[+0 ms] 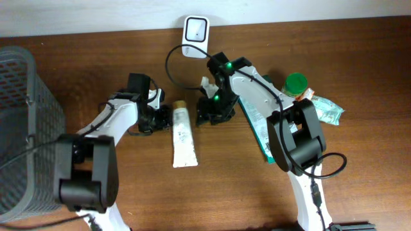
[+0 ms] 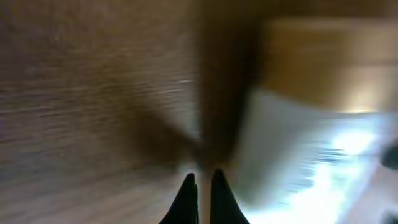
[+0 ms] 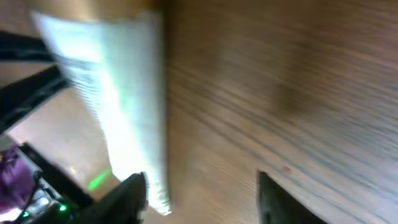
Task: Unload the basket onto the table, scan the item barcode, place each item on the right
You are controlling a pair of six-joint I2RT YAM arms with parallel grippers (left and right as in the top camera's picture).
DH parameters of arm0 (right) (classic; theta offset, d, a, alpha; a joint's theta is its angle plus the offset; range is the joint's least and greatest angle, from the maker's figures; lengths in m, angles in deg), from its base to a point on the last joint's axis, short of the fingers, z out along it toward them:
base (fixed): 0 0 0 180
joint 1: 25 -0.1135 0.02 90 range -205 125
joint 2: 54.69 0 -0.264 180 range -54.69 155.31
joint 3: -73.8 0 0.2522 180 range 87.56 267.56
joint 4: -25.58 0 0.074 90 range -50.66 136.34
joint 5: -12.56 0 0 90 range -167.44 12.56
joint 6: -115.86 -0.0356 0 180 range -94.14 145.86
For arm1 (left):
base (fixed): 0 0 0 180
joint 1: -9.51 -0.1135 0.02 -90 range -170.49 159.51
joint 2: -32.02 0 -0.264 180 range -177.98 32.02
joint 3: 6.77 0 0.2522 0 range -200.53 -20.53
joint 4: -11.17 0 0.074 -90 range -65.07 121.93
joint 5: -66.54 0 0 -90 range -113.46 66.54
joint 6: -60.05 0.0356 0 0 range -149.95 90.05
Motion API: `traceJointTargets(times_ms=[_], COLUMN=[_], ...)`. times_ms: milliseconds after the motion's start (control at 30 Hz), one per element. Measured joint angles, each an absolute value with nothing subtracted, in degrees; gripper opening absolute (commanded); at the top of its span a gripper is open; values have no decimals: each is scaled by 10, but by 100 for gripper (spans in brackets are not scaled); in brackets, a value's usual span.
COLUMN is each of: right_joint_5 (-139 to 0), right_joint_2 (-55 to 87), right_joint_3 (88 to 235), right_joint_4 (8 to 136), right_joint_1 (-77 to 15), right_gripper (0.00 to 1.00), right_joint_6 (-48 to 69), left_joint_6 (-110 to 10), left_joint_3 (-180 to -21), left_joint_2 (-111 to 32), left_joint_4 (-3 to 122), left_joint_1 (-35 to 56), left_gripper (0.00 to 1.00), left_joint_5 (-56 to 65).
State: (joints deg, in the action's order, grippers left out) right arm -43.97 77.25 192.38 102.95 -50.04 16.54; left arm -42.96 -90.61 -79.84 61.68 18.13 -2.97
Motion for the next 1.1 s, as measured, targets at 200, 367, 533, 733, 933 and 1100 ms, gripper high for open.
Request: traceJointTargets(times_ms=[200, 367, 533, 733, 933, 1100], right_joint_5=[-378, -406, -422, -435, -440, -437], right_joint_2=[772, 772, 771, 771, 599, 483], right_joint_3=[1869, 1867, 1867, 1872, 1888, 1894], right_joint_4=[969, 899, 798, 773, 920, 1013], right_joint_1=[-522, -516, -523, -570, -467, -439], right_gripper=[64, 33, 33, 45, 64, 63], right_joint_6=[173, 164, 123, 138, 203, 235], left_joint_6=[-430, -417, -391, -389, -388, -387], left_joint_3=[-907, -930, -953, -954, -954, -954], left_joint_2=[-817, -817, -760, -758, -758, -758], left_joint_4=[614, 648, 647, 647, 646, 646], left_joint_1=[180, 116, 78, 79, 79, 79], left_gripper=[0, 0, 0, 0, 0, 0], left_joint_5=[-24, -31, -38, -50, -57, -59])
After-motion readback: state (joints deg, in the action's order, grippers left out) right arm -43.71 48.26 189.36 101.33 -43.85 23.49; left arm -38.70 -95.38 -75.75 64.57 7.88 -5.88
